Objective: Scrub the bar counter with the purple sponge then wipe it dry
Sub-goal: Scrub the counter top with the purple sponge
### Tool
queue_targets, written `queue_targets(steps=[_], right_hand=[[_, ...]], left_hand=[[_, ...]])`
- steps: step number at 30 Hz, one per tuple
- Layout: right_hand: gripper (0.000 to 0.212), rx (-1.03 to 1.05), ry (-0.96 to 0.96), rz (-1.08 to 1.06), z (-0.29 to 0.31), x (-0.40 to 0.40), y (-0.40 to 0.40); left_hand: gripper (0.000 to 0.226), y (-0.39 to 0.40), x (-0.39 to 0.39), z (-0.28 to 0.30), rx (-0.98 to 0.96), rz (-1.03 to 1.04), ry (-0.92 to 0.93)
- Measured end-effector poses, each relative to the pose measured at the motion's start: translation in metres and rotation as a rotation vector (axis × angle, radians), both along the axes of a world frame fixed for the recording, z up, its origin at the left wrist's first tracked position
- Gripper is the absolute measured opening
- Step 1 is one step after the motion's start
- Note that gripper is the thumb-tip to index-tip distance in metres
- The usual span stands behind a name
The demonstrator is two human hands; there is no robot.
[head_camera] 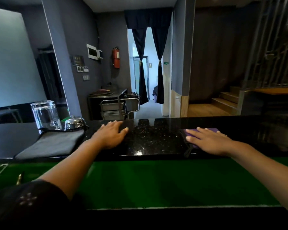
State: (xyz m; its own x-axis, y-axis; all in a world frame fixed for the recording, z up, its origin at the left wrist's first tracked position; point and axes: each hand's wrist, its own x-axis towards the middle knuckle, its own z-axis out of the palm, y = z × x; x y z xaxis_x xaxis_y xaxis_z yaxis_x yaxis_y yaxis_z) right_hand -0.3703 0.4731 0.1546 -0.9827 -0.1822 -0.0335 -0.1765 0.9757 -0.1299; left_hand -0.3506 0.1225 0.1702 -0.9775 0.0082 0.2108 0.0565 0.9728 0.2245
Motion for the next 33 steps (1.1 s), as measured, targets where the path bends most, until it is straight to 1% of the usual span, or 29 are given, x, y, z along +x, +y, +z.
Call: queue_targets(steps=[2, 4, 7, 9, 13, 15, 17, 19, 21, 25, 27, 28, 30, 33], right_hand=[[0.066, 0.008, 0.002, -0.117, -0.001, -0.015, -0.013], [0.067, -0.003, -0.009, -0.233, -0.001, -0.027, -0.036], [0.069, -0.017, -0.027, -0.282, 0.004, -0.036, -0.080], [0.069, -0.018, -0.015, -0.207, 0.005, -0.033, -0.113], [0.070, -0.013, 0.011, 0.120, -0.002, -0.006, -0.186], [0.069, -0.012, 0.007, 0.242, -0.006, 0.006, -0.216], [0.069, -0.022, -0.007, 0.303, -0.006, 0.010, -0.225], [0.068, -0.028, 0.012, 0.311, -0.004, 0.007, -0.210], [0.068, -0.042, 0.036, 0.218, 0.000, -0.002, -0.176], [0.068, -0.007, 0.012, -0.238, 0.007, -0.022, -0.099], [0.068, -0.004, -0.022, -0.378, 0.009, -0.024, -0.091], [0.068, -0.005, -0.028, -0.399, 0.009, -0.023, -0.097], [0.067, -0.004, -0.020, -0.352, 0.009, -0.015, -0.121], [0.066, -0.019, -0.001, -0.126, 0.008, 0.002, -0.172]], left_hand=[[0.062, -0.034, 0.009, -0.006, -0.027, 0.073, -0.041], [0.061, -0.051, 0.015, -0.015, -0.019, 0.091, -0.075], [0.058, -0.054, 0.017, -0.024, 0.030, 0.069, -0.075], [0.056, -0.054, 0.014, -0.025, 0.032, 0.059, -0.064], [0.054, -0.059, 0.005, -0.028, 0.009, 0.051, -0.097], [0.054, -0.060, 0.002, -0.027, -0.011, 0.052, -0.104], [0.053, -0.061, 0.004, -0.027, -0.011, 0.052, -0.108], [0.054, -0.061, 0.007, -0.026, -0.006, 0.038, -0.118], [0.054, -0.061, 0.011, -0.025, -0.002, 0.034, -0.125], [0.056, -0.056, 0.009, -0.025, -0.017, 0.055, -0.114], [0.056, -0.055, 0.008, -0.027, -0.009, 0.063, -0.111], [0.056, -0.056, 0.007, -0.027, -0.003, 0.065, -0.110], [0.056, -0.057, 0.007, -0.028, 0.004, 0.067, -0.110], [0.056, -0.056, 0.008, -0.027, 0.011, 0.063, -0.119]])
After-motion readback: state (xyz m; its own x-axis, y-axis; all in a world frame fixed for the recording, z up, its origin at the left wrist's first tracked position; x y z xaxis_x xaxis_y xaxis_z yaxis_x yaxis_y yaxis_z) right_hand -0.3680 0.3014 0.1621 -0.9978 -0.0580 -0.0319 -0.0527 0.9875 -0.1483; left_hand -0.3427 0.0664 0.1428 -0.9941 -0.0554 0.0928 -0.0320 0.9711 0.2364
